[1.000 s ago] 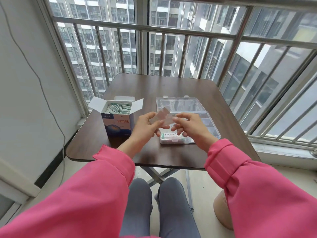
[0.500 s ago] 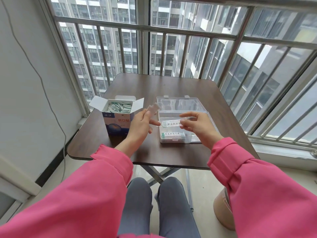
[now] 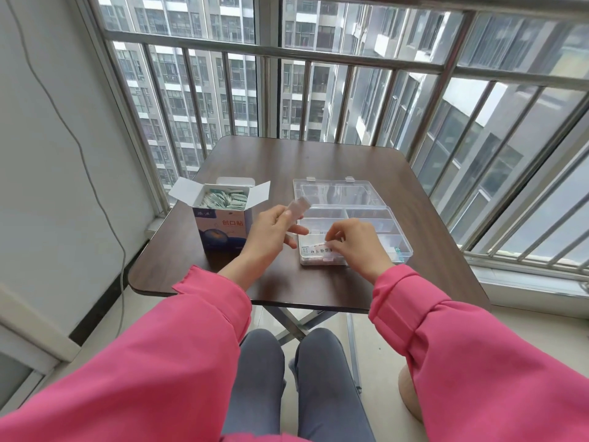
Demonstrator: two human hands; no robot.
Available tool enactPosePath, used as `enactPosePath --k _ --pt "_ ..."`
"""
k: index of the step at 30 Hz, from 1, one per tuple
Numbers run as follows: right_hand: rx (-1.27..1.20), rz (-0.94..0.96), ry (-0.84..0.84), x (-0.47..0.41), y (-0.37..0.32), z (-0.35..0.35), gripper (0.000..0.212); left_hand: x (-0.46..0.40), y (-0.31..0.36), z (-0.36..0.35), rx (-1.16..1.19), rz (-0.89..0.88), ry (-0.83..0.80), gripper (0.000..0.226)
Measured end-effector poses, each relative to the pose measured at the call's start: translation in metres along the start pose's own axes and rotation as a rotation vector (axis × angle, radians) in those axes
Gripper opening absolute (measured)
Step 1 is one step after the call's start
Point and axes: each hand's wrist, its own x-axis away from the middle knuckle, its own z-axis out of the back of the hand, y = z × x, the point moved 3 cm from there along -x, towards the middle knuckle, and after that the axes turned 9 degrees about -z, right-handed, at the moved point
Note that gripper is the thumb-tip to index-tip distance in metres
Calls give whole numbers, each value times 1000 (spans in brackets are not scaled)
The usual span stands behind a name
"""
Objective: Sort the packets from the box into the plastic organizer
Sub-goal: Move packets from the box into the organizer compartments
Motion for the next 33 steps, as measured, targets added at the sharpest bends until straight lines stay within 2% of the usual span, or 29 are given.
enactPosePath --k 5,8,10,14,16,18,21,24,33 --pt "59 43 -7 -2 1 -5 9 2 1 -5 38 0 -82 9" --pt "-47 26 16 -1 -2 0 12 3 3 -5 23 -9 -54 7" --pt "-288 -109 29 -1 -2 6 19 1 2 -5 1 -18 -33 10" --pt "-897 -432 -286 3 -7 12 44 1 3 -11 -42 -91 -59 9" --pt "-1055 -458 -343 4 -10 14 39 1 3 -16 -44 -123 -123 5" --pt "-1108 -397 -347 3 -10 14 25 2 2 -20 -69 -138 -177 10" --pt "-1062 -318 -300 3 -5 14 2 2 1 -21 -103 -127 -192 18" --pt "-960 -305 -211 3 0 17 9 0 -1 -19 -60 -73 -153 19" --pt "-391 -94 -28 -5 7 20 18 -9 -1 -19 -242 -102 -89 11"
